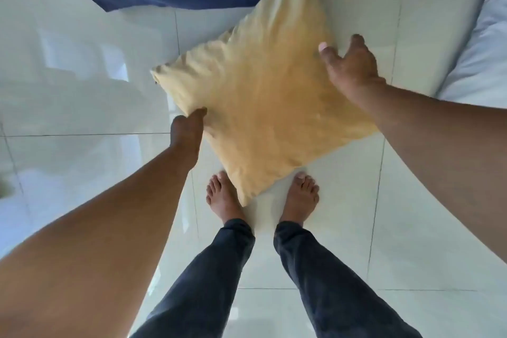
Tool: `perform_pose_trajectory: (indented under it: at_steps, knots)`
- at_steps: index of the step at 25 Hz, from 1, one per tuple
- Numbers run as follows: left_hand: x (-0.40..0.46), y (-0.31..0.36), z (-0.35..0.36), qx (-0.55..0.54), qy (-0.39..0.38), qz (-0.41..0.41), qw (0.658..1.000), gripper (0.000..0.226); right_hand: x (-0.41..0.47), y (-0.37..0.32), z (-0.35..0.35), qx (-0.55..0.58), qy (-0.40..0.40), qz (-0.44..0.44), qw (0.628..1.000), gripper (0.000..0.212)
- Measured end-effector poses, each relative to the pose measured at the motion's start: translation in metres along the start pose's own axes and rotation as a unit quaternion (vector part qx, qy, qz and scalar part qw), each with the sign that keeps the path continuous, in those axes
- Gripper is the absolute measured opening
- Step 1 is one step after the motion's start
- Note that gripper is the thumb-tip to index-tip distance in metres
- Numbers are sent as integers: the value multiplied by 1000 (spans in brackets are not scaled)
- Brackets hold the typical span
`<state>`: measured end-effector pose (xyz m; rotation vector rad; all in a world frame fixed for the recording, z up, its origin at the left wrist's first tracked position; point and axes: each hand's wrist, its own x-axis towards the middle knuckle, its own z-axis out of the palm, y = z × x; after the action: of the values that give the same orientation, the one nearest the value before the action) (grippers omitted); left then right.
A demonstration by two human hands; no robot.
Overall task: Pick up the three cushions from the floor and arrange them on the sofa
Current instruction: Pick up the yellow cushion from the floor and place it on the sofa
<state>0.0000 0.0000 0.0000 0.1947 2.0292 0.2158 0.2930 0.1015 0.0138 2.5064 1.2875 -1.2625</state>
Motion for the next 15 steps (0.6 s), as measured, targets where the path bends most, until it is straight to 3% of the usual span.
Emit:
perform_pose_trajectory:
  at_steps: [2, 4, 5, 7, 10, 15]
  knots:
    - [32, -9, 6, -101, -36, -51, 993, 64, -5, 14, 31, 61, 6, 46, 997, 107]
    - [45, -16, 7, -151, -104, -73, 980, 78, -17, 34, 59, 167, -48, 80, 982, 156]
    - [46, -16, 9, -169, -135, -73, 974, 76, -11, 47, 69, 165, -68, 91, 980, 172]
    - [36, -17, 13, -189, -152, -69, 968, 59, 15, 49, 60, 130, -95, 95, 982, 161]
    - [-8, -18, 3, -178, -140, -61, 972, 45, 5, 25, 12, 157, -104, 124, 974, 117]
    - [-94, -21, -49, -140, -138, -53, 979, 71, -106, 36, -29, 214, -132, 132, 959, 89]
